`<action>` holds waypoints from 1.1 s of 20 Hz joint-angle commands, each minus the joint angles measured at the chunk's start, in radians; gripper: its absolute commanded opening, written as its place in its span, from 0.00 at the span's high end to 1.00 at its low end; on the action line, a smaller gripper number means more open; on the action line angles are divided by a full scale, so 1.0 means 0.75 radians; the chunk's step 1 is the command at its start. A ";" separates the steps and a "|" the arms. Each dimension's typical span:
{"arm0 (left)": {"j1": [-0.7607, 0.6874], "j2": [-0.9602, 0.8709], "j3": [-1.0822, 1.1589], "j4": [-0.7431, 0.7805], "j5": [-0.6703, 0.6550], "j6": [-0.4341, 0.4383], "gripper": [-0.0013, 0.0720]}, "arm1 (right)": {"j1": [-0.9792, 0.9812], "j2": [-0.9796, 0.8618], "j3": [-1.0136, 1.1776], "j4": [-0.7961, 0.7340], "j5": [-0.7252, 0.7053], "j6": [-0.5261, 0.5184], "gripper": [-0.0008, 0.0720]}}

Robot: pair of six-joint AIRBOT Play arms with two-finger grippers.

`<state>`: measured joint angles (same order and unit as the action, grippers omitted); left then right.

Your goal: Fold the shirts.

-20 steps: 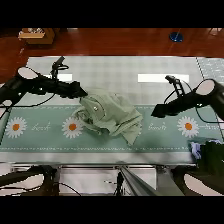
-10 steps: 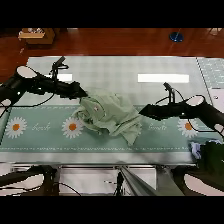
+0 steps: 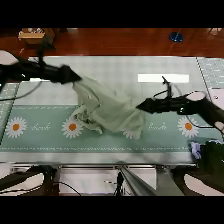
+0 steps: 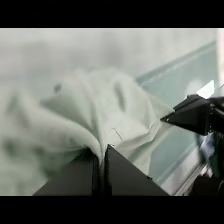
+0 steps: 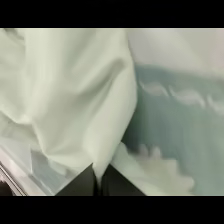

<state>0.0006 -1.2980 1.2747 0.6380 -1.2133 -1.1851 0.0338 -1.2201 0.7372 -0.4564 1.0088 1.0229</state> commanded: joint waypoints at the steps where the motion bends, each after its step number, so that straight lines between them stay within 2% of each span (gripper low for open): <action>1: 0.105 0.139 0.325 -0.111 -0.048 -0.070 0.93 | -0.161 0.286 0.163 0.018 0.087 0.032 0.96; 4: 0.151 0.258 0.636 -0.155 -0.045 -0.160 0.93 | -0.235 0.533 0.385 0.018 0.086 0.104 0.96; 8: 0.131 0.361 0.935 -0.205 0.002 -0.241 0.93 | -0.235 0.702 0.697 0.002 0.048 0.180 0.96; 12: 0.126 0.415 1.016 -0.444 0.058 -0.268 0.93 | -0.233 0.734 0.897 -0.001 0.024 0.275 0.96; 14: 0.123 0.428 1.016 -0.465 0.011 -0.268 0.93 | -0.233 0.734 0.970 -0.003 0.066 0.296 0.96; 16: 0.124 0.425 1.016 -0.382 -0.131 -0.272 0.93 | -0.233 0.734 0.986 -0.012 0.162 0.323 0.96; 18: 0.124 0.423 1.000 -0.134 -0.333 -0.355 0.93 | -0.233 0.715 0.986 -0.129 0.363 0.378 0.96; 20: 0.124 0.428 0.933 0.109 -0.506 -0.357 0.93 | -0.233 0.672 0.975 -0.312 0.576 0.403 0.96; 22: 0.124 0.427 0.830 0.271 -0.574 -0.356 0.93 | -0.226 0.634 0.889 -0.407 0.604 0.400 0.96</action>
<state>0.0933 -0.9806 1.9656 0.6258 -1.5005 -1.4353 -0.1394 -0.7147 1.4414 -0.6308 1.3338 1.3006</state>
